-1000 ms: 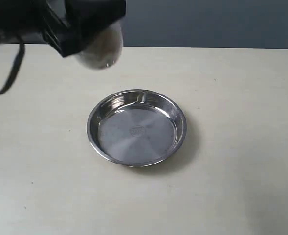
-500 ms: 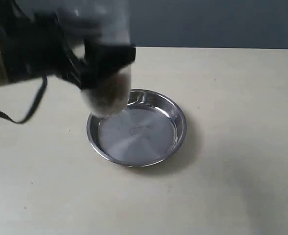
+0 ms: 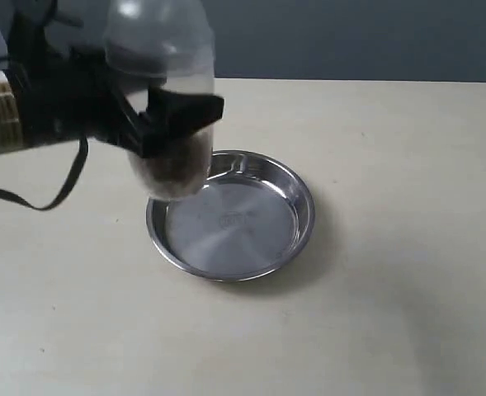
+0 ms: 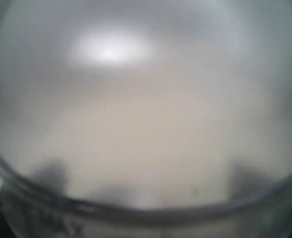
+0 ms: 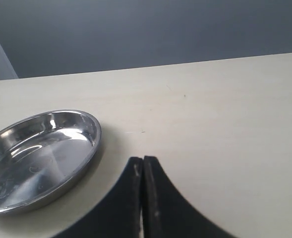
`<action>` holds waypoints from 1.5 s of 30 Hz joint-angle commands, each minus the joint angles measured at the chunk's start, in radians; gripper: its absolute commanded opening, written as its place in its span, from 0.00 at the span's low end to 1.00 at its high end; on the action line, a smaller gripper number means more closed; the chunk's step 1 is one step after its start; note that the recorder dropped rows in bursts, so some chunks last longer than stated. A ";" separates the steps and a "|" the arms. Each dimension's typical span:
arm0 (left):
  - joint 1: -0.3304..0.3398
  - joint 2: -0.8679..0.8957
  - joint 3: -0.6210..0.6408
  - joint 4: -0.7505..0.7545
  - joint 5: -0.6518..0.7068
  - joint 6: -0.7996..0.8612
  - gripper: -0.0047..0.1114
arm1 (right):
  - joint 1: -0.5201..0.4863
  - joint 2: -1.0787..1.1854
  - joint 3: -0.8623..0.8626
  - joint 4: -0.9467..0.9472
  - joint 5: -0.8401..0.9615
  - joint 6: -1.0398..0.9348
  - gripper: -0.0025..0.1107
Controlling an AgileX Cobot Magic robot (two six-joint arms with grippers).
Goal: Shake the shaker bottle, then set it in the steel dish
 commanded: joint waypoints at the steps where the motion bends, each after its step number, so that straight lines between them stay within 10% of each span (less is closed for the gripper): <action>1: -0.008 -0.116 -0.078 -0.119 -0.014 0.109 0.04 | 0.002 -0.004 0.001 -0.005 -0.010 -0.001 0.02; 4: -0.018 -0.023 0.015 -0.107 0.095 0.041 0.04 | 0.002 -0.004 0.001 -0.005 -0.010 -0.001 0.02; 10: -0.022 -0.094 -0.079 -0.189 -0.203 0.077 0.04 | 0.002 -0.004 0.001 -0.005 -0.010 -0.001 0.02; 16: -0.048 -0.008 0.004 -0.156 0.102 0.063 0.04 | 0.002 -0.004 0.001 -0.005 -0.010 -0.001 0.02; 22: -0.052 -0.048 -0.056 -0.259 -0.160 0.156 0.04 | 0.002 -0.004 0.001 -0.005 -0.010 -0.001 0.02; 29: -0.074 0.056 0.042 -0.245 0.037 0.199 0.04 | 0.002 -0.004 0.001 -0.005 -0.010 -0.001 0.02; 34: -0.074 -0.023 -0.030 -0.345 -0.182 0.255 0.04 | 0.002 -0.004 0.001 -0.005 -0.010 -0.001 0.02; 40: -0.100 0.007 0.015 -0.262 0.071 0.200 0.04 | 0.002 -0.004 0.001 -0.005 -0.010 -0.001 0.02; 45: -0.102 0.033 0.045 -0.269 -0.121 0.188 0.04 | 0.002 -0.004 0.001 -0.005 -0.010 -0.001 0.02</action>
